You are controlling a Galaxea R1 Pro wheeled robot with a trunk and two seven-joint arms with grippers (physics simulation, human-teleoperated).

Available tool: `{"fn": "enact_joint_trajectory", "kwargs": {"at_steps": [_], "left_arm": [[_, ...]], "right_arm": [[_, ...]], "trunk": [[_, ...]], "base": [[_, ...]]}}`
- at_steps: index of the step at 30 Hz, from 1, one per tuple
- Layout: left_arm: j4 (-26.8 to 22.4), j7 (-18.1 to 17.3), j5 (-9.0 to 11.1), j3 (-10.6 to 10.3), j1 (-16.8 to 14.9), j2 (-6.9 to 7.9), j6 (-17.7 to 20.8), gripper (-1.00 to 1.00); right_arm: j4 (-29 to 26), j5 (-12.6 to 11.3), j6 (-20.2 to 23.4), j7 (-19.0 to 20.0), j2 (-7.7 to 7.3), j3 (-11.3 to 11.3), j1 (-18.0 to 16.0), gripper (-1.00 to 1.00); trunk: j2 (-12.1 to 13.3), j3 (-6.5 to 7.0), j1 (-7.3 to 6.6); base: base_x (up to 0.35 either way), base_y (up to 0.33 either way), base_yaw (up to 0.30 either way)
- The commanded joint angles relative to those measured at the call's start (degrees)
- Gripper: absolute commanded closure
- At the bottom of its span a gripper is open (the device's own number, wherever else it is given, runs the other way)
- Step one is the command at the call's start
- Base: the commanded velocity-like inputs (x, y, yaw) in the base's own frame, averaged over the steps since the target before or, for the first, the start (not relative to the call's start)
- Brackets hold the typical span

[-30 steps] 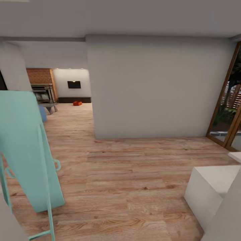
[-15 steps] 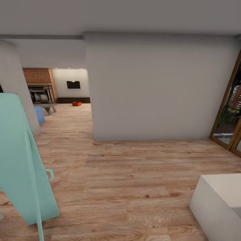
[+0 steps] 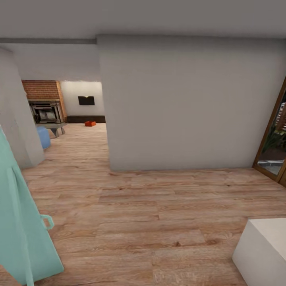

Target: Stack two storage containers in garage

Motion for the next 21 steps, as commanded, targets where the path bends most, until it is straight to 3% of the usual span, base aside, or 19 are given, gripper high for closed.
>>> {"fn": "enact_joint_trajectory", "kwargs": {"at_steps": [1, 13, 21], "left_arm": [[0.0, 0.1, 0.3, -0.1, 0.0, 0.0, -0.1, -1.0], [0.0, 0.1, 0.2, -0.1, 0.0, 0.0, -0.1, -1.0], [0.0, 0.1, 0.2, -0.1, 0.0, 0.0, -0.1, -1.0]], "right_arm": [[0.2, 0.0, -0.3, -0.2, 0.03, 0.4, -0.1, -1.0], [0.2, 0.0, -0.3, 0.2, 0.03, 0.4, -0.1, -1.0], [0.1, -0.1, -0.3, 0.1, -0.03, 0.4, -0.1, -1.0]], "trunk": [[-0.1, -0.08, 0.04], [-0.1, -0.08, 0.04], [-0.1, -0.08, 0.04]], "base": [[0.323, 0.0, 0.0], [0.323, 0.0, 0.0], [0.323, 0.0, 0.145]]}}
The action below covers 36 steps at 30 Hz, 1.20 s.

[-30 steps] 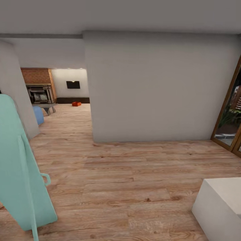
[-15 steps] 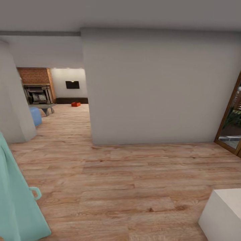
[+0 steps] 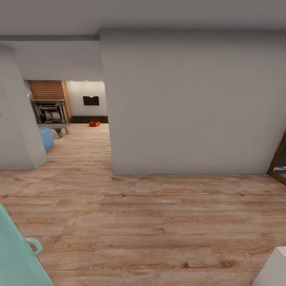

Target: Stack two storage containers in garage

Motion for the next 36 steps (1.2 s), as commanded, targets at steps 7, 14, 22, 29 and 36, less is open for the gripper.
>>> {"fn": "enact_joint_trajectory", "kwargs": {"at_steps": [7, 14, 22, 29, 36], "left_arm": [[0.0, 0.1, 0.3, -0.1, 0.0, -0.01, -0.1, -1.0], [0.0, 0.1, 0.3, -0.1, 0.0, -0.01, -0.1, -1.0], [0.0, 0.2, 0.3, -0.1, 0.0, -0.01, -0.1, -1.0], [0.0, 0.1, 0.3, -0.1, 0.0, -0.01, -0.1, -1.0], [0.0, 0.1, 0.3, -0.1, 0.0, -0.01, -0.1, -1.0]], "right_arm": [[0.1, 0.0, -0.2, -0.3, -0.01, 0.3, -0.1, -1.0], [0.1, 0.1, -0.2, -0.3, -0.08, 0.3, -0.1, -1.0], [0.1, 0.1, -0.1, -0.3, -0.1, 0.4, -0.1, -1.0], [0.1, 0.1, -0.1, -0.3, -0.1, 0.4, -0.1, -1.0], [0.2, 0.1, 0.0, -0.3, -0.1, 0.4, -0.1, -1.0]], "trunk": [[-0.1, -0.08, 0.04], [-0.1, -0.08, 0.04], [-0.1, -0.08, 0.04], [-0.1, -0.08, 0.04], [-0.1, -0.08, 0.04]], "base": [[0.323, 0.0, 0.036], [0.323, 0.0, 0.003], [0.323, 0.0, 0.0], [0.323, 0.0, 0.0], [0.323, 0.0, 0.0]]}}
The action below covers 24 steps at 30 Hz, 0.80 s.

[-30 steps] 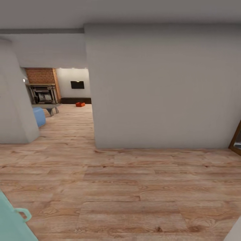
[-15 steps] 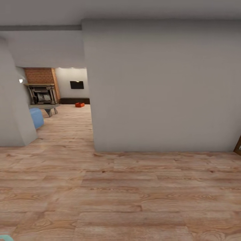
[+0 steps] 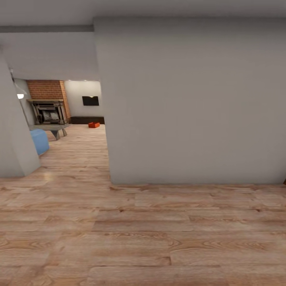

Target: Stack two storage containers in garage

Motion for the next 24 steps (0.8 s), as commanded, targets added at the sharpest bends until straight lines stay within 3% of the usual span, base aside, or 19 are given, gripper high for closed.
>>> {"fn": "enact_joint_trajectory", "kwargs": {"at_steps": [1, 9, 24], "left_arm": [[0.0, 0.1, 0.2, -0.1, 0.0, -0.01, -0.1, -1.0], [0.0, 0.1, 0.2, -0.1, 0.0, -0.01, -0.1, -1.0], [0.0, 0.1, 0.2, -0.1, 0.0, -0.01, -0.1, -1.0]], "right_arm": [[0.1, 0.0, -0.3, -0.3, 0.04, 0.4, -0.1, -1.0], [0.1, 0.0, -0.4, -0.3, 0.11, 0.4, -0.1, -1.0], [0.1, 0.0, -0.3, -0.5, 0.12, 0.4, -0.1, -1.0]], "trunk": [[-0.1, -0.08, 0.04], [-0.1, -0.08, 0.04], [-0.1, -0.08, 0.04]], "base": [[0.323, 0.0, 0.0], [0.323, 0.0, 0.049], [0.323, 0.0, 0.261]]}}
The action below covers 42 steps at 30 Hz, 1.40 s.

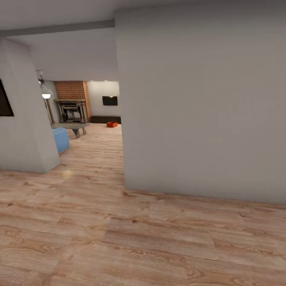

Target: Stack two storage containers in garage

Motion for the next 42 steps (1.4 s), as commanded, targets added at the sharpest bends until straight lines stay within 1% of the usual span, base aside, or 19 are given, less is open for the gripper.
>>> {"fn": "enact_joint_trajectory", "kwargs": {"at_steps": [1, 10, 28, 32, 42], "left_arm": [[0.0, 0.1, 0.3, -0.1, 0.0, -0.01, -0.1, -1.0], [0.0, 0.1, 0.3, -0.1, 0.0, -0.01, -0.1, -1.0], [0.0, 0.2, 0.3, -0.1, 0.0, -0.01, -0.1, -1.0], [0.0, 0.1, 0.3, -0.1, 0.0, -0.01, -0.1, -1.0], [0.0, 0.1, 0.3, -0.1, 0.0, -0.01, -0.1, -1.0]], "right_arm": [[0.1, 0.0, -0.3, -0.2, 0.02, 0.4, -0.1, -1.0], [0.1, -0.8, -0.4, -0.2, -0.07, -0.3, -0.1, -1.0], [0.1, -1.0, -0.4, -0.3, -0.14, -0.5, -0.1, -1.0], [0.1, -0.9, -0.4, 0.3, -0.18, -0.4, -0.1, -1.0], [0.1, -0.4, -0.4, 0.3, -0.1, 0.0, -0.1, -1.0]], "trunk": [[-0.1, -0.08, 0.04], [-0.1, -0.08, 0.04], [-0.1, -0.08, 0.04], [-0.1, -0.08, 0.04], [-0.1, -0.08, 0.04]], "base": [[0.323, 0.0, 0.28], [0.323, 0.0, 0.289], [0.323, 0.0, 0.292], [0.323, 0.0, 0.107], [0.323, 0.0, 0.009]]}}
